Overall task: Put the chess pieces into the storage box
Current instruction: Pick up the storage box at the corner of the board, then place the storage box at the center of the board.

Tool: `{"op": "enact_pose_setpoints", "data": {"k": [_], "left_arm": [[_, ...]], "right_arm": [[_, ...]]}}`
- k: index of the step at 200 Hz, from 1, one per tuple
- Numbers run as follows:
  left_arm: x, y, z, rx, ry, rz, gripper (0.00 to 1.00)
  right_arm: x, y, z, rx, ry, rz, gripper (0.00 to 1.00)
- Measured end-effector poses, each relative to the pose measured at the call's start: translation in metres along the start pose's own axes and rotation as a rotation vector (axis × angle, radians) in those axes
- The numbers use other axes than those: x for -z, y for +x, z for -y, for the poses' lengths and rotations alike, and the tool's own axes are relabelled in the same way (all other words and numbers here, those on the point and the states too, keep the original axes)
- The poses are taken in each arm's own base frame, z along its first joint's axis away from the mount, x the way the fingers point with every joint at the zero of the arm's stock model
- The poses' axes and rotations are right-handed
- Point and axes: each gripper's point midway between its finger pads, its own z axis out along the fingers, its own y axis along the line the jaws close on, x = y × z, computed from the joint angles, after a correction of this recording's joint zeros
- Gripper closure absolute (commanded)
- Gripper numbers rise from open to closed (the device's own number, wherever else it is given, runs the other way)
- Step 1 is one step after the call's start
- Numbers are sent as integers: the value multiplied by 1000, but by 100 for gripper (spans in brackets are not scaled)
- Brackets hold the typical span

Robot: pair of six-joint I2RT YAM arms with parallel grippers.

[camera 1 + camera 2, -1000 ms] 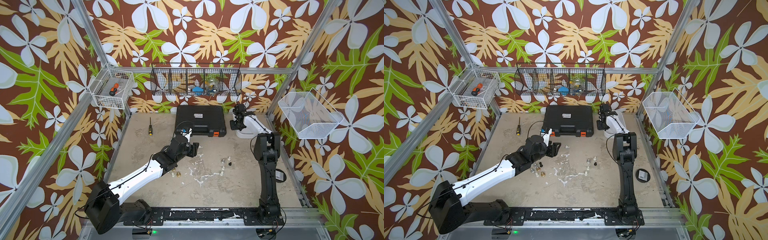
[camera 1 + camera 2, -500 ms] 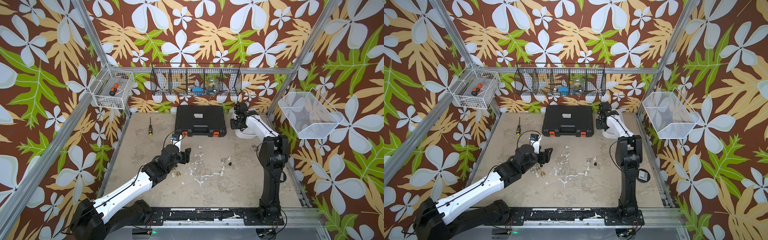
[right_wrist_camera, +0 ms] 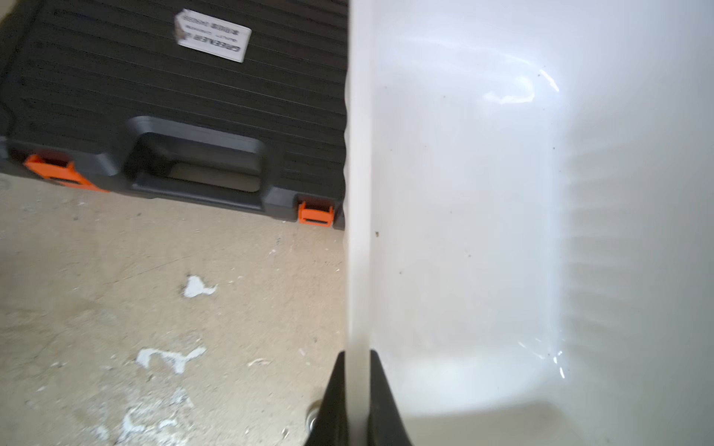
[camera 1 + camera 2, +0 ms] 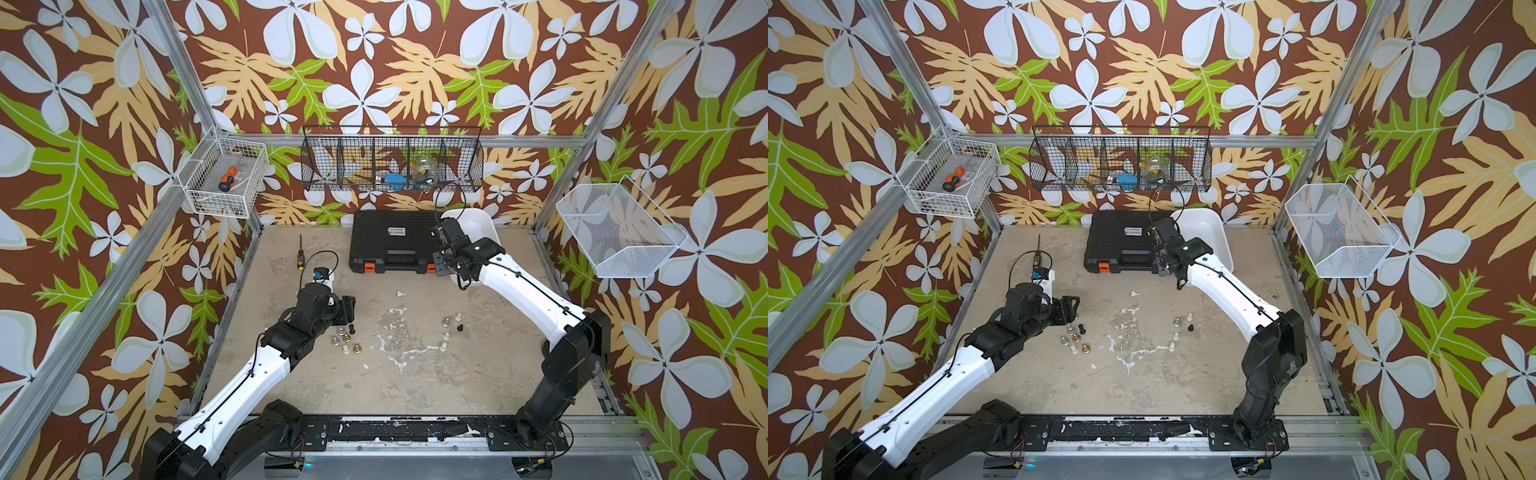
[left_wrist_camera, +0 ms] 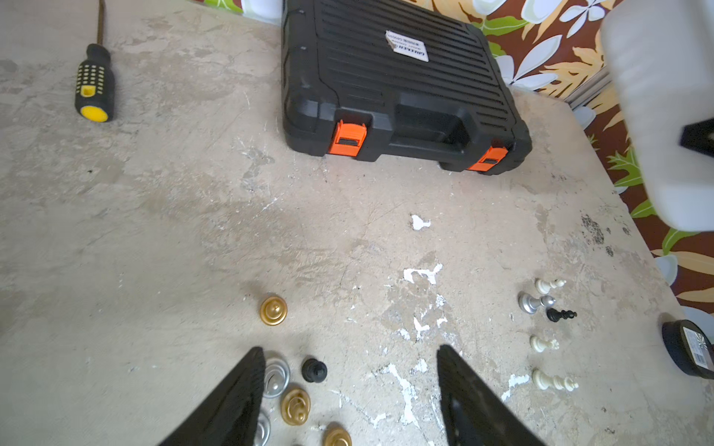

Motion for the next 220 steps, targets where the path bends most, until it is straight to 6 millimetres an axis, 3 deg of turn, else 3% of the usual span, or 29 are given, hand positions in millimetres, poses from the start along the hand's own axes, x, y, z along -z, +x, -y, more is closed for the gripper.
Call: {"op": "enact_pose_setpoints", "data": {"k": [33, 83, 109, 139, 196, 220], "left_arm": [[0, 2, -9, 6, -18, -10, 31], [11, 3, -21, 7, -52, 8, 33], [15, 4, -25, 5, -62, 20, 34], [18, 4, -27, 6, -70, 33, 34], [21, 2, -28, 7, -69, 49, 35], [21, 3, -28, 6, -70, 46, 35]], "right_arm": [[43, 18, -54, 38, -59, 38, 100], [68, 69, -112, 47, -195, -23, 100], [78, 83, -135, 33, -238, -41, 100], [75, 91, -160, 3, -198, -91, 100], [42, 115, -202, 28, -48, -219, 100], [33, 127, -210, 31, -39, -253, 100]]}}
